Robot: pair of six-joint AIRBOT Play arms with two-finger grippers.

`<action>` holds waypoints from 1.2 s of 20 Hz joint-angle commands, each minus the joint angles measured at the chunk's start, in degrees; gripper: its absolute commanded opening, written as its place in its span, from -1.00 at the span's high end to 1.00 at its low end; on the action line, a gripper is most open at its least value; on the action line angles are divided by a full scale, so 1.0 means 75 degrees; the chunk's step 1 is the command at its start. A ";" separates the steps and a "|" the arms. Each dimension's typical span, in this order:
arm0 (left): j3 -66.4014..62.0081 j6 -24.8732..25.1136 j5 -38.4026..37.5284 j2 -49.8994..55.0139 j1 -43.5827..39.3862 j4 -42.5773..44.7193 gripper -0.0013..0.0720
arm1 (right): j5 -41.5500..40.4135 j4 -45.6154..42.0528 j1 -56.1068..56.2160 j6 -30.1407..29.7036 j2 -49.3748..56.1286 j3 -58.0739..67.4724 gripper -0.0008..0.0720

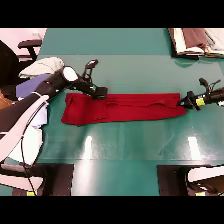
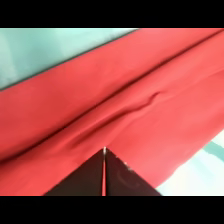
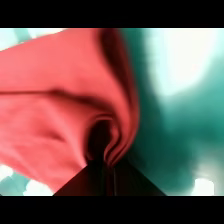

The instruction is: Fold the shirts.

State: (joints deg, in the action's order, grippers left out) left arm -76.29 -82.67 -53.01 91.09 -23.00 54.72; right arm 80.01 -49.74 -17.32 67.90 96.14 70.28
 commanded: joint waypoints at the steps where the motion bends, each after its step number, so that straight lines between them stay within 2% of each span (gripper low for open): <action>1: -0.0484 -0.0064 0.0198 0.0647 -0.0405 -0.0344 0.89 | 0.0341 0.0105 0.0297 -0.0122 -0.0326 0.0697 0.94; 3: -0.0854 -0.0067 0.0210 0.1014 -0.0603 -0.0376 0.90 | 0.0557 0.0108 0.0455 -0.0099 -0.0915 0.1201 0.95; 7: -0.1877 -0.0154 0.0198 0.2017 -0.1014 -0.0449 0.90 | 0.0650 0.0382 0.1276 0.0557 -0.1979 0.2276 0.94; 12: -0.2824 -0.0207 0.0114 0.2865 -0.1384 -0.0778 0.90 | 0.0577 0.0927 0.2678 0.1070 -0.2407 0.3381 0.94; 19: -0.2891 -0.0396 0.0364 0.2932 -0.1588 -0.0519 0.90 | -0.0038 0.1478 0.4167 0.1314 -0.2404 0.3774 0.94; 22: -0.3066 -0.0475 -0.0163 0.2643 -0.1105 -0.0303 0.90 | -0.0475 0.1486 0.4616 0.1314 -0.2404 0.3774 0.95; 24: -0.3066 -0.0586 -0.0618 0.1955 -0.0463 0.0612 0.90 | -0.0635 0.1486 0.5007 0.1314 -0.2396 0.3774 0.95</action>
State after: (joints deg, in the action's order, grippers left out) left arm -98.80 -86.11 -53.76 109.75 -30.63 53.32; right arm 77.97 -39.09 16.47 77.45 78.17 98.39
